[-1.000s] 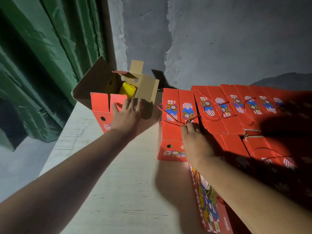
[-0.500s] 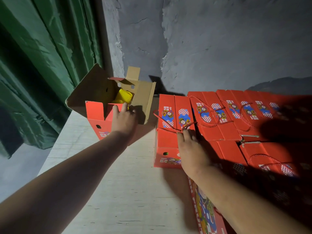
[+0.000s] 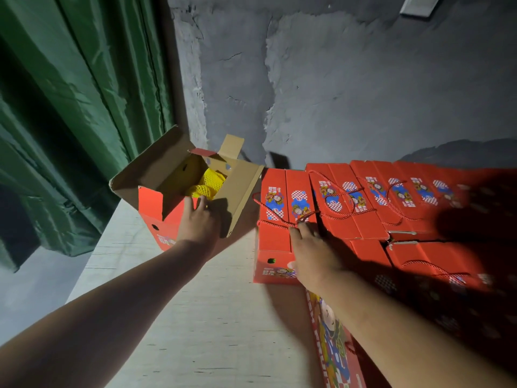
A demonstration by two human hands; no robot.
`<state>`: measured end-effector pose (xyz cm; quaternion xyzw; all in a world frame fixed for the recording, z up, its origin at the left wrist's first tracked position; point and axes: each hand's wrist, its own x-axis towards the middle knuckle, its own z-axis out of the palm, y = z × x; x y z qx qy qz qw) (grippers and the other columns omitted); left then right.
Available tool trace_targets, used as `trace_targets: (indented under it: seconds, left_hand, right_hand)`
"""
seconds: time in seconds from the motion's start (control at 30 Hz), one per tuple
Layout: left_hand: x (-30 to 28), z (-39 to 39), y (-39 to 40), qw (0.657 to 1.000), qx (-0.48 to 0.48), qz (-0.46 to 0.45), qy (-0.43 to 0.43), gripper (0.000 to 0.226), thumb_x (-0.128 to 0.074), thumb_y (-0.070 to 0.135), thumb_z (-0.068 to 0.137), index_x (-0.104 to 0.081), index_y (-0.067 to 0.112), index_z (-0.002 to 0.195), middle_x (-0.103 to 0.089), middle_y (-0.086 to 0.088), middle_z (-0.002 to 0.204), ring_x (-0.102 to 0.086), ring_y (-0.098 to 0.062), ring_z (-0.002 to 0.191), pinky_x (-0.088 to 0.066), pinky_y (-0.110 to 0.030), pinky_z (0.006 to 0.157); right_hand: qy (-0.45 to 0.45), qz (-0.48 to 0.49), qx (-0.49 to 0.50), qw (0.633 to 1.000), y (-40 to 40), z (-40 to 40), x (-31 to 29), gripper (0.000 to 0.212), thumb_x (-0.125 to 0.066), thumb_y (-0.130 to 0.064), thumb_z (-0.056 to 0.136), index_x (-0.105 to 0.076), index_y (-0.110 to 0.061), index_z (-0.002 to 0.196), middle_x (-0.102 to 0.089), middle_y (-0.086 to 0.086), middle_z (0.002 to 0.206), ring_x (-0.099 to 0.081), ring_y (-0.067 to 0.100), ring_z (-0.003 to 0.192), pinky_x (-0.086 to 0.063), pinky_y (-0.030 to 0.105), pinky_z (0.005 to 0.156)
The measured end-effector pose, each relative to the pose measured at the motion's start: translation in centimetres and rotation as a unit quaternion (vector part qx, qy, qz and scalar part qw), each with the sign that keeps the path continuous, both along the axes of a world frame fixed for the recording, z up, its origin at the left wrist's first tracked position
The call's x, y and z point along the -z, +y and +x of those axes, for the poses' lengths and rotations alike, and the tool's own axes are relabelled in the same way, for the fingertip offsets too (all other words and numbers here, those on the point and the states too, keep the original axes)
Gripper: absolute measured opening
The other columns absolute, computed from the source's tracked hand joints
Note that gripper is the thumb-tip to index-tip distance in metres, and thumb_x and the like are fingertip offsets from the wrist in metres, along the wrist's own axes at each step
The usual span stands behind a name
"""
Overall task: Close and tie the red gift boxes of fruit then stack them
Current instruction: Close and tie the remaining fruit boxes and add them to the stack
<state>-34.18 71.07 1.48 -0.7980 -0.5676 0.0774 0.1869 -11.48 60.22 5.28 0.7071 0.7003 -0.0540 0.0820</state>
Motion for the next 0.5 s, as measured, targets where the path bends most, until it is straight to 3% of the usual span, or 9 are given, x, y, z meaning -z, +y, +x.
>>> trace_targets:
  seconds: [0.07,0.23,0.3,0.43,0.5]
  left_hand:
    - [-0.3,-0.1,-1.1,1.0,0.002,-0.013,0.001,0.034,-0.074,0.022,0.079,-0.065,0.02,0.112,-0.068,-0.006,0.104,-0.054,-0.032,0.117,-0.028,-0.056,0.101]
    - [-0.8,-0.7,-4.5,0.999,-0.005,-0.042,-0.001,0.033,-0.085,0.016,0.063,-0.066,0.021,0.09,-0.064,-0.006,0.085,-0.059,-0.033,0.099,-0.033,-0.051,0.092]
    - [-1.0,-0.9,-5.9,0.997,-0.013,-0.067,-0.018,0.034,-0.082,0.018,0.066,-0.064,0.024,0.093,-0.064,-0.003,0.085,-0.057,-0.03,0.101,-0.032,-0.052,0.092]
    - [-1.7,-1.4,-9.2,0.998,-0.005,-0.055,-0.032,0.036,-0.086,0.006,0.055,-0.068,0.015,0.085,-0.063,-0.007,0.079,-0.061,-0.033,0.089,-0.036,-0.052,0.086]
    - [-2.2,-1.6,-10.9,0.998,0.006,-0.059,-0.022,0.035,-0.08,0.007,0.065,-0.068,0.018,0.096,-0.064,-0.007,0.091,-0.06,-0.033,0.097,-0.035,-0.052,0.088]
  right_hand:
    - [0.044,-0.029,0.001,0.999,-0.1,0.9,-0.8,0.079,-0.075,-0.031,0.092,-0.029,-0.012,0.154,-0.025,0.007,0.159,-0.038,0.032,0.142,-0.043,0.043,0.112]
    - [0.105,-0.076,-0.009,0.992,-1.6,1.5,-2.0,0.087,-0.069,-0.03,0.097,-0.014,-0.02,0.164,-0.006,0.006,0.172,0.001,0.025,0.159,-0.009,0.037,0.128]
    - [0.109,-0.069,-0.002,0.992,-2.8,0.7,-2.0,0.083,-0.066,-0.027,0.099,-0.015,-0.023,0.164,-0.001,0.008,0.172,0.001,0.029,0.158,-0.011,0.041,0.128]
    - [0.17,-0.024,0.042,0.984,-5.5,-1.4,-2.6,0.07,-0.063,-0.014,0.099,-0.029,-0.02,0.16,-0.002,0.011,0.171,-0.017,0.032,0.156,-0.028,0.04,0.123]
    - [0.19,-0.007,0.038,0.981,-7.0,-2.4,-2.9,0.062,-0.063,-0.018,0.1,-0.036,-0.019,0.156,-0.01,0.009,0.17,-0.021,0.03,0.155,-0.03,0.039,0.122]
